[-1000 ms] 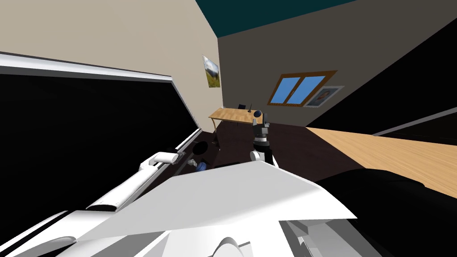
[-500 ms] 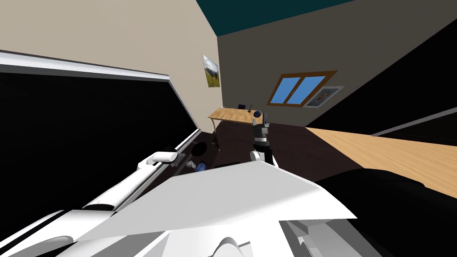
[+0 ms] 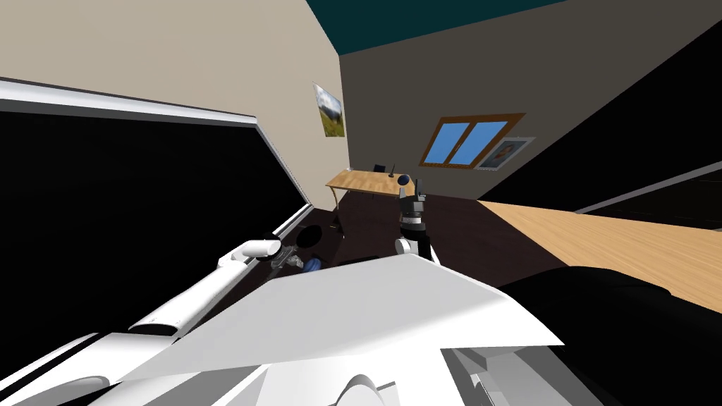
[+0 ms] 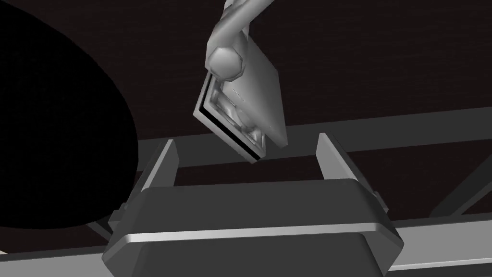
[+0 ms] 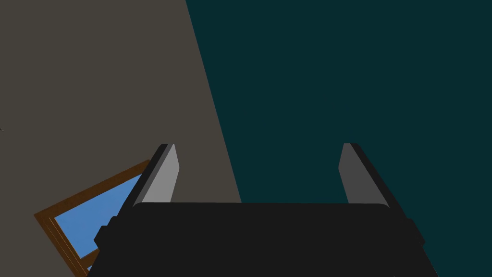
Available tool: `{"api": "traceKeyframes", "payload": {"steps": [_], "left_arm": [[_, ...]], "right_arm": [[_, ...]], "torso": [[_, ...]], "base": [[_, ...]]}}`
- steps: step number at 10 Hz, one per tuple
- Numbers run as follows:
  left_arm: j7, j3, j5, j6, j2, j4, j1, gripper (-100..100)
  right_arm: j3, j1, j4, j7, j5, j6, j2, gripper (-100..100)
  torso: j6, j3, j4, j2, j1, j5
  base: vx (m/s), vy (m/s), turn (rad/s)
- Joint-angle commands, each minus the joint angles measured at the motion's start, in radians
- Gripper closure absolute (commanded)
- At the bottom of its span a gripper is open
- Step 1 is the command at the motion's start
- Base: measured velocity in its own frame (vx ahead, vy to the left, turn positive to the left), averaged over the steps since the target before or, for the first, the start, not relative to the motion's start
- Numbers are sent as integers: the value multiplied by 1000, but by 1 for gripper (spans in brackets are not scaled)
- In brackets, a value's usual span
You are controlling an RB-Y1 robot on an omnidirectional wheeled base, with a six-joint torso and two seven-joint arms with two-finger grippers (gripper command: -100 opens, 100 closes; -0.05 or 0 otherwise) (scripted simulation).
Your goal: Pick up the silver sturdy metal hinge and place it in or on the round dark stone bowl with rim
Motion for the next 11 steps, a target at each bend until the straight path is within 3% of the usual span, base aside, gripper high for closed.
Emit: {"api": "traceKeyframes", "payload": {"steps": [1, 2, 3, 4, 6, 7, 8, 11], "left_arm": [[-21, -18, 29, 31, -2, -11, 8, -100], [-11, -10, 17, 16, -1, -7, 7, -100], [-14, -12, 19, 20, -2, -8, 7, 0], [-14, -14, -2, -8, -30, 20, 14, -100], [-14, -16, -19, -31, -53, 43, 20, -100], [-9, -16, -15, -19, -44, 27, 21, -100], [-9, -16, -16, -23, -45, 28, 22, 100], [-7, -16, -15, -22, -46, 28, 22, 100]], "right_arm": [[0, 0, 0, 0, 0, 0, 0, 0], [0, 0, 0, 0, 0, 0, 0, 0], [0, 0, 0, 0, 0, 0, 0, 0], [0, 0, 0, 0, 0, 0, 0, 0], [0, 0, 0, 0, 0, 0, 0, 0], [0, 0, 0, 0, 0, 0, 0, 0], [0, 0, 0, 0, 0, 0, 0, 0], [0, 0, 0, 0, 0, 0, 0, 0]], "torso": [[0, 0, 0, 0, 0, 0], [0, 0, 0, 0, -1, 0], [0, 0, 0, 0, 3, 0], [0, -1, 0, -1, 6, 1], [0, -1, 0, -2, 10, 2], [0, -1, 0, -2, 11, 2], [0, -1, 0, -2, 9, 2], [0, -1, 0, -2, 9, 2]], "base": [[-38, -118, -76], [-15, -55, -10], [-3, -11, 4], [-2, 28, -50], [5, 46, -36], [2, 20, -9], [0, 0, 0], [0, 0, 0]]}}
